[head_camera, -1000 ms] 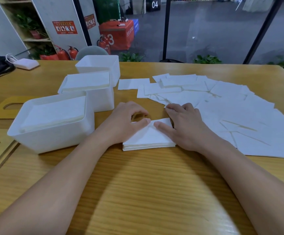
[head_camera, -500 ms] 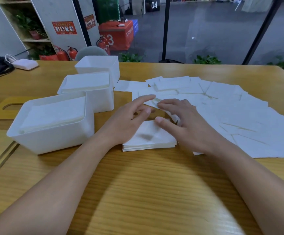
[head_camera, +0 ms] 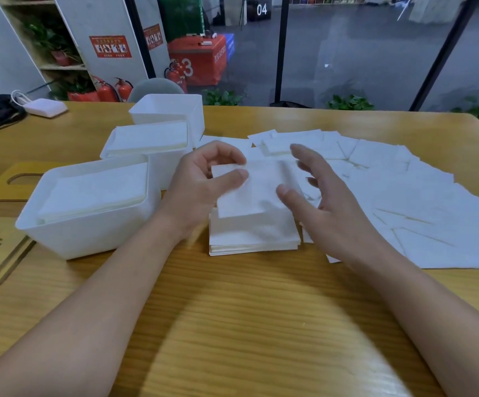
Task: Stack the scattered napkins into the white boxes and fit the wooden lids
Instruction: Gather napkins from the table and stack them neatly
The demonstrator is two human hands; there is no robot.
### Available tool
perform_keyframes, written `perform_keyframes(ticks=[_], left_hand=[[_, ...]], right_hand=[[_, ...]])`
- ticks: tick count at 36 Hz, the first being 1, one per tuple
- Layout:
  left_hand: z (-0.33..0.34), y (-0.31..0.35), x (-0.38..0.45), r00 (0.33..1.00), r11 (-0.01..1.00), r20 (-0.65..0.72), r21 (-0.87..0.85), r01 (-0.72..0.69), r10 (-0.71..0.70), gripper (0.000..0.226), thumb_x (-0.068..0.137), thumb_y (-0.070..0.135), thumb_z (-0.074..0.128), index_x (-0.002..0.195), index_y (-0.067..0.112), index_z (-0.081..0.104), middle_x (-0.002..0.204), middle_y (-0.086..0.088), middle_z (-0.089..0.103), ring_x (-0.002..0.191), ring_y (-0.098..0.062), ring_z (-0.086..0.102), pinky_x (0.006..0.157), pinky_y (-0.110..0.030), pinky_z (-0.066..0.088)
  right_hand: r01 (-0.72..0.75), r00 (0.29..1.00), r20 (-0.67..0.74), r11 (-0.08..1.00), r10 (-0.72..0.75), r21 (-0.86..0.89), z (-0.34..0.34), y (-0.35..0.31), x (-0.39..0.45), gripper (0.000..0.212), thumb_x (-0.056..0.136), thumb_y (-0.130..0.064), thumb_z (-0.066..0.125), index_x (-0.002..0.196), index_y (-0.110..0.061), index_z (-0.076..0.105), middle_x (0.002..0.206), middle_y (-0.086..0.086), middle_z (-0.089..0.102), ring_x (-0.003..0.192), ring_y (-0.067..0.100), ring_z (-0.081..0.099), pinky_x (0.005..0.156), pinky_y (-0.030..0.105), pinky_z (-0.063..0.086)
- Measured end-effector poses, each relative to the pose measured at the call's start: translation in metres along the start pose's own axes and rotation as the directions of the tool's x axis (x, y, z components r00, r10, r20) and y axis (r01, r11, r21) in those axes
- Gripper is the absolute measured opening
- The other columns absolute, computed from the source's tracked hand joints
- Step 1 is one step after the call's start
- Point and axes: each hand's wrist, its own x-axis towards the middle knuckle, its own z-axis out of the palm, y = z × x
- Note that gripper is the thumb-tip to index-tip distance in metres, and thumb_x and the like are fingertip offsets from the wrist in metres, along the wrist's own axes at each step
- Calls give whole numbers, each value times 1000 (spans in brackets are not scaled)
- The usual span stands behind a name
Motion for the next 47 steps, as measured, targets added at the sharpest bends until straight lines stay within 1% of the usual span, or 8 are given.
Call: perform_keyframes(ticks=[3,5,9,18,22,32,38,47], left_hand=[[-1,6,-2,996,1000,87,-31,6,-4,21,95,2,78,110,15,74,111,-9,71,105,-25,68,91,-40,56],[-3,9,-1,996,999,86,37,-21,18,23,95,1,77,115,13,74,108,-4,68,104,-17,65,90,-31,54],[-10,10,0,988,982,126,176,64,-87,24,97,7,79,119,16,75,86,-4,66,82,-18,60,78,-29,47],[-11,8,-3,958,842,165,527,114,-234,18,95,21,83,110,26,75,85,-4,77,57,-9,60,54,-21,48],[-12,5,-3,951,811,184,576,101,-249,16,92,28,85,104,33,76,84,4,77,81,-22,74,77,-39,59],[-15,0,-2,964,749,165,660,50,-210,20,91,25,82,106,38,77,90,8,74,72,-3,62,69,-22,48],[-11,-8,-2,979,632,154,774,-34,-135,27,98,51,73,123,42,70,124,26,61,122,-1,47,98,-18,41],[-5,-29,10,956,512,119,858,37,-269,60,109,65,44,160,34,50,177,12,27,165,-10,12,133,-53,16]], right_hand=[[-74,997,48,987,68,143,-1,3,3,71,102,-55,66,162,-52,29,155,-25,50,139,-6,50,104,18,44],[-115,993,59,958,103,261,-3,3,6,61,103,-44,70,157,-47,41,112,-15,72,97,5,70,84,26,53],[-150,987,-18,962,158,230,-6,5,7,36,102,-30,74,135,-38,62,64,-1,52,55,12,47,53,22,39],[-155,988,13,988,156,-28,2,16,4,33,97,-33,77,125,-37,61,72,-1,70,60,19,66,59,53,62],[-141,989,23,986,143,-94,3,21,5,29,96,-31,79,120,-35,64,75,-1,70,61,13,64,63,37,57],[-85,996,26,988,89,-131,8,26,4,28,93,-33,83,116,-34,68,77,-6,68,67,11,64,68,29,52],[-40,999,-11,973,38,-227,9,27,5,31,90,-40,83,117,-33,70,96,-14,66,75,9,61,75,32,54],[5,998,67,959,15,-283,13,28,4,22,94,-51,75,111,-37,72,107,-19,62,87,2,61,75,23,47]])
